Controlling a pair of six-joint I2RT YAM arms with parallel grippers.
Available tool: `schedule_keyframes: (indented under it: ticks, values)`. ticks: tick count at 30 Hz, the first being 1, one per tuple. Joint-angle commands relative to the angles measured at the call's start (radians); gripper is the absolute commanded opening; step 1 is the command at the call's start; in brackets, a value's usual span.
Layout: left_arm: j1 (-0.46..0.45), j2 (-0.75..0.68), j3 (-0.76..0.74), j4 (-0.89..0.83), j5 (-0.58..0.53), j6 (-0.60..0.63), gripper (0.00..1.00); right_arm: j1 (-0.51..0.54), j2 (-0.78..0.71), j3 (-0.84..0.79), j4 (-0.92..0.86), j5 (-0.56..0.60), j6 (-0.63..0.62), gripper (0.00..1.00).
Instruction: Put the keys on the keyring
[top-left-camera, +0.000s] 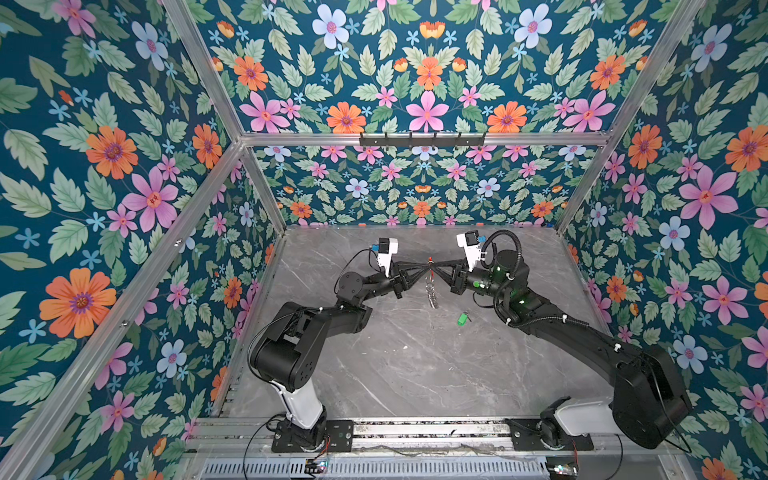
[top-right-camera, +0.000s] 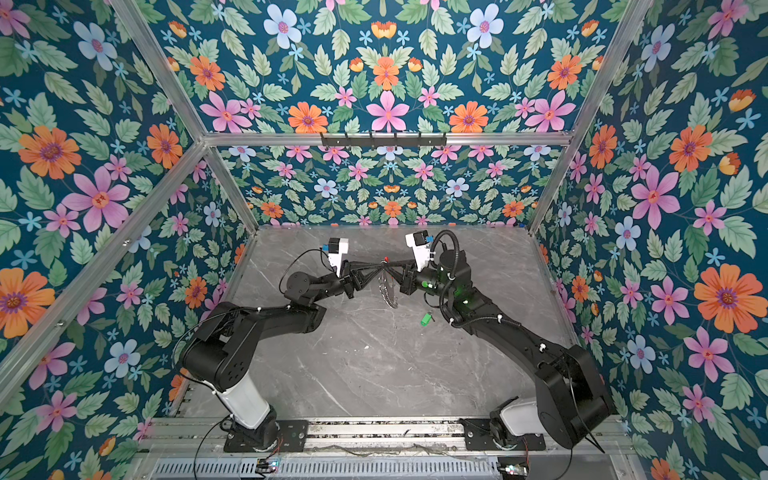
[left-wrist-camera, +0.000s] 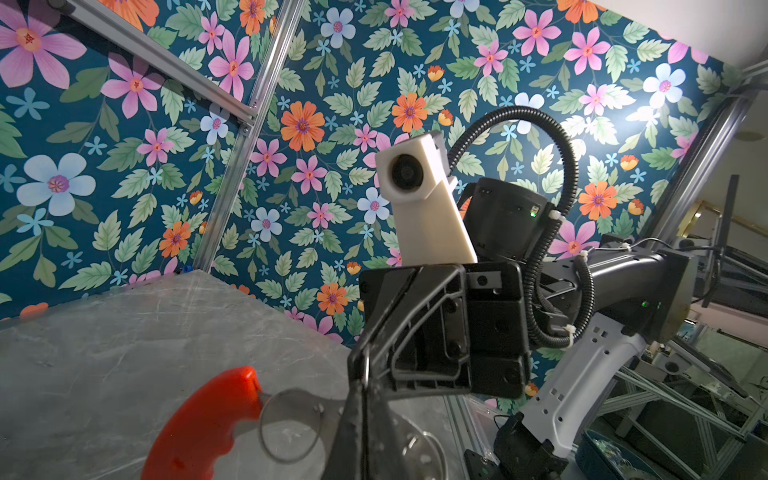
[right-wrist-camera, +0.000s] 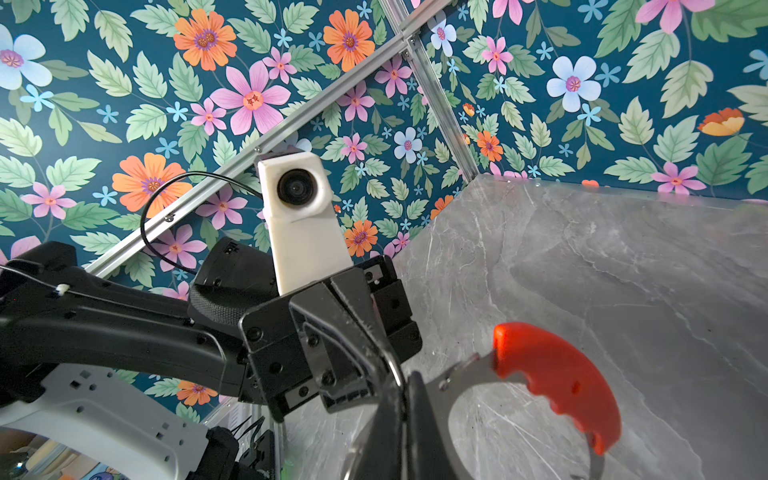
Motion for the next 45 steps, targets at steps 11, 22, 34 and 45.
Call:
schedule_keyframes:
  ticks: [11, 22, 34, 45]
  values:
    - [-0.019, -0.009, -0.003, 0.053, 0.035, -0.011, 0.0, 0.017, -0.022, 0.014, -0.102, -0.023, -0.037, 0.0]
    - [-0.066, -0.028, 0.002, -0.076, 0.008, 0.097, 0.0, 0.034, -0.012, 0.069, -0.223, 0.108, 0.015, 0.0]
    - [-0.103, -0.135, -0.002, -0.513, -0.112, 0.431, 0.0, 0.034, -0.04, 0.088, -0.342, 0.21, 0.018, 0.07]
    - [-0.098, -0.12, 0.001, -0.478, -0.107, 0.376, 0.0, 0.029, -0.126, 0.055, -0.439, 0.299, -0.062, 0.2]
